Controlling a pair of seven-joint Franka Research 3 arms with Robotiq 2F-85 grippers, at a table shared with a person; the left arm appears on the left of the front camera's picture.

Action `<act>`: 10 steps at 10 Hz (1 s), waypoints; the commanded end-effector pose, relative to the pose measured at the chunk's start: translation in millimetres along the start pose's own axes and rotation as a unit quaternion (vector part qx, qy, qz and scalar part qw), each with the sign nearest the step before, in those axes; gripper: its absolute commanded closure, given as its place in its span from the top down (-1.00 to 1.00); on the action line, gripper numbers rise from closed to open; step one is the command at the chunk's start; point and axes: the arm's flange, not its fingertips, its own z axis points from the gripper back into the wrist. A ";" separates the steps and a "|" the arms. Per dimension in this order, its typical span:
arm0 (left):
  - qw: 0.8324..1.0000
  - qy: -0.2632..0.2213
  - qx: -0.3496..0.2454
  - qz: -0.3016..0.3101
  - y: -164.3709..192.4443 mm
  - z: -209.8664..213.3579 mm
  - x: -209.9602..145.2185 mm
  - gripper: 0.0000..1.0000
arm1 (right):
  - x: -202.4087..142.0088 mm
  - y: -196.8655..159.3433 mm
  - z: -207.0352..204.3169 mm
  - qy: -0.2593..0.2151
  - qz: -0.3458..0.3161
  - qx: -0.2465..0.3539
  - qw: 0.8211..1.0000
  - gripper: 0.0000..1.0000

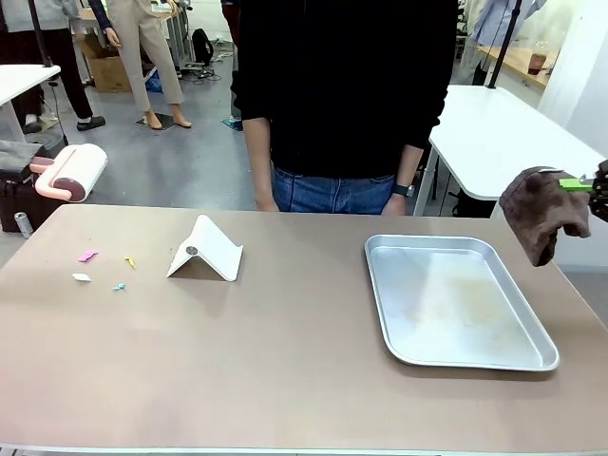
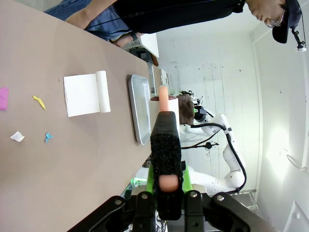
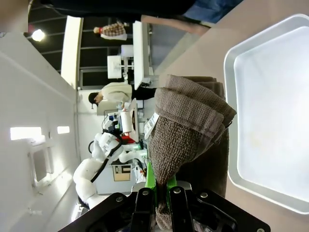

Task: Clean the surface of the table.
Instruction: If a person points to the right, clean the right side of the table with your right hand, and if they point to the left, clean the left side with your left hand, then clean the area not pointed to by the person.

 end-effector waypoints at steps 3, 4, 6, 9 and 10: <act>1.000 -0.001 -0.001 0.006 -5.3 -0.9 -3.6 -0.90 | -1.3 4.7 1.9 -0.002 0.002 0.002 1.000 -0.82; 1.000 -0.001 -0.001 0.006 -5.3 -0.9 -3.6 -0.90 | -1.3 4.7 1.9 -0.002 0.002 0.002 1.000 -0.82; 1.000 -0.001 -0.001 0.006 -5.3 -0.9 -3.6 -0.90 | -1.3 4.7 1.9 -0.002 0.002 0.002 1.000 -0.82; 1.000 -0.001 -0.001 0.006 -5.3 -0.9 -3.6 -0.90 | -1.3 4.7 1.9 -0.002 0.002 0.002 1.000 -0.82; 1.000 -0.001 -0.001 0.006 -5.3 -0.9 -3.6 -0.90 | -1.3 4.7 1.9 -0.002 0.002 0.002 1.000 -0.82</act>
